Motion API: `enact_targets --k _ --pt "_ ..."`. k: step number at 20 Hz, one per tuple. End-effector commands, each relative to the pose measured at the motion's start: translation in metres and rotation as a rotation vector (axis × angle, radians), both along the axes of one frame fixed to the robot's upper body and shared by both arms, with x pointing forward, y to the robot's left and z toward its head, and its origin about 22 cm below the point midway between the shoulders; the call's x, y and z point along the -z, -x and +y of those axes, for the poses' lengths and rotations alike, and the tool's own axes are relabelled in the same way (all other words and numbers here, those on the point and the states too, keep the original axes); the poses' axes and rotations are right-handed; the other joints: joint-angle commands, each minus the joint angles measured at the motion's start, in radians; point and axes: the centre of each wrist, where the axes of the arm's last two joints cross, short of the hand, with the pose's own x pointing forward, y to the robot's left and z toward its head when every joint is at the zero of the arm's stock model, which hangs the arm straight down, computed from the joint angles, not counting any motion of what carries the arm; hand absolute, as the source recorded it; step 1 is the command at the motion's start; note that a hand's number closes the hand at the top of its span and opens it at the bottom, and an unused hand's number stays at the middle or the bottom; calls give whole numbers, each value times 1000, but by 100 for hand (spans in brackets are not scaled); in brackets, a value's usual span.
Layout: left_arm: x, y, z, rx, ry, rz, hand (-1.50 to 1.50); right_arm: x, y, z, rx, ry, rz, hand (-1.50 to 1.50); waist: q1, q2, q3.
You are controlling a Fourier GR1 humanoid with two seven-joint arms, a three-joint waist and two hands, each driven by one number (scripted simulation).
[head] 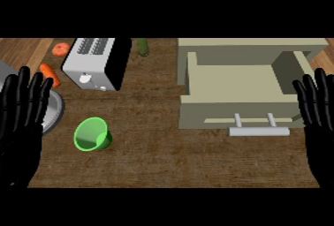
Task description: Pick up the cup, place it into the drawer and close the drawer
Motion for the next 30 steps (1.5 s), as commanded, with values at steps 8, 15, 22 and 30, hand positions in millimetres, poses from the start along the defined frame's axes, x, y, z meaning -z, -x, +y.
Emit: enact_targets --k 8,15,22,30 --pt "33 18 -26 54 247 220 -150 11 -4 -5 3 94 53 -150 12 9 -1" --pt "62 25 -9 29 282 243 -150 18 -18 -12 -16 106 43 -150 12 7 0" --pt "107 30 6 -95 254 323 -150 2 3 2 -16 98 39 -150 7 6 -1" --pt "144 36 43 -208 212 388 -150 11 -17 -16 -15 115 40 -150 11 6 0"
